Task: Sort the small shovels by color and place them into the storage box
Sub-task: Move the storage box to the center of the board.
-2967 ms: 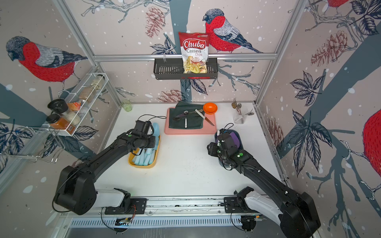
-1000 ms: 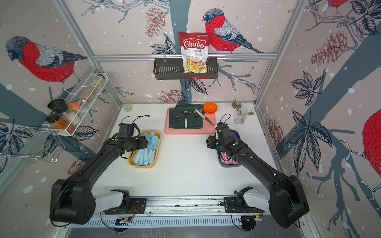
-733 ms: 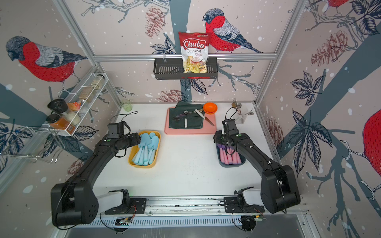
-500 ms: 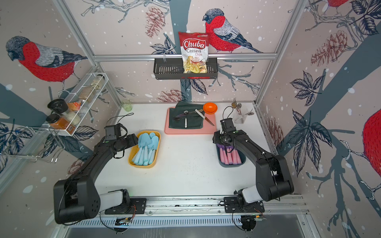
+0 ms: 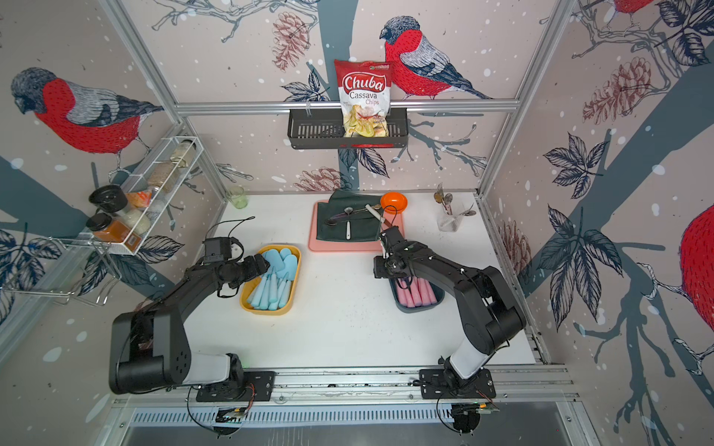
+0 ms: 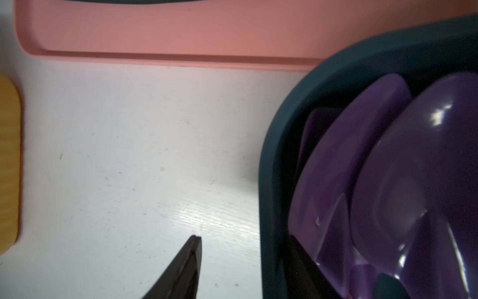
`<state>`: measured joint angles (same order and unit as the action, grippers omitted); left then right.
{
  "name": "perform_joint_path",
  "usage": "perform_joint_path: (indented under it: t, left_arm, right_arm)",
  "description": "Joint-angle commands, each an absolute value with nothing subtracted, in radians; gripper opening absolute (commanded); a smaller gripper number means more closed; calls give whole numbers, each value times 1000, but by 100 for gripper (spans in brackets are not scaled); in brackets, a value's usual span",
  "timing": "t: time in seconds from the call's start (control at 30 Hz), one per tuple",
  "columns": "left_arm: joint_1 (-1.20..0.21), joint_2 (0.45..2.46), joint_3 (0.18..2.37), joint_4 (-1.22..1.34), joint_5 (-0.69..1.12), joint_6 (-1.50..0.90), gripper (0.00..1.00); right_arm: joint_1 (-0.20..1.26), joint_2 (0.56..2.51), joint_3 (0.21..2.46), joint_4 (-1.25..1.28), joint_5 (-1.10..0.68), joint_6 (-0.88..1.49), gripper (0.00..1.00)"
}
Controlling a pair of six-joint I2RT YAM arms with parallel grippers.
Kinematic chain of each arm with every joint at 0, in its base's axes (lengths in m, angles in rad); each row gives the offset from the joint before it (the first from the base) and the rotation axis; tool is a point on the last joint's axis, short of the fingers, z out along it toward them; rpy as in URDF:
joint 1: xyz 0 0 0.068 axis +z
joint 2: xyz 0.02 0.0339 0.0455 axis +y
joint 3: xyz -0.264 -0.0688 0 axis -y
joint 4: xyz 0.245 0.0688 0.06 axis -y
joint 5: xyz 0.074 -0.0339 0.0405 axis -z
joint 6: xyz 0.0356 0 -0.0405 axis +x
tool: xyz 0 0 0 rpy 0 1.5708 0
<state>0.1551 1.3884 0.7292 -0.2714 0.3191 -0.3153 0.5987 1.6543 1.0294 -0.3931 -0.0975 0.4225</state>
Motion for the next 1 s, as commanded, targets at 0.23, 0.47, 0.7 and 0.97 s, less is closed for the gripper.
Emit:
perform_joint_path:
  t: [0.23,0.47,0.7,0.97]
  left_arm:
    - [63,1345,664,-210,476,-378,90]
    - [-21,1360,669,-221,520,-390,90]
    - [-27,1320,690,-222,511,-340,91]
    - [4,1255,761,-231,298,-138,98]
  right_arm:
    - [767,1689,1083,-258,-94,665,54]
    - [836,1698,1112,-181,-96,744,55]
    - [790,1592,1115,-260,-41,701,56]
    - [626,1334,995,-278,72,572,57]
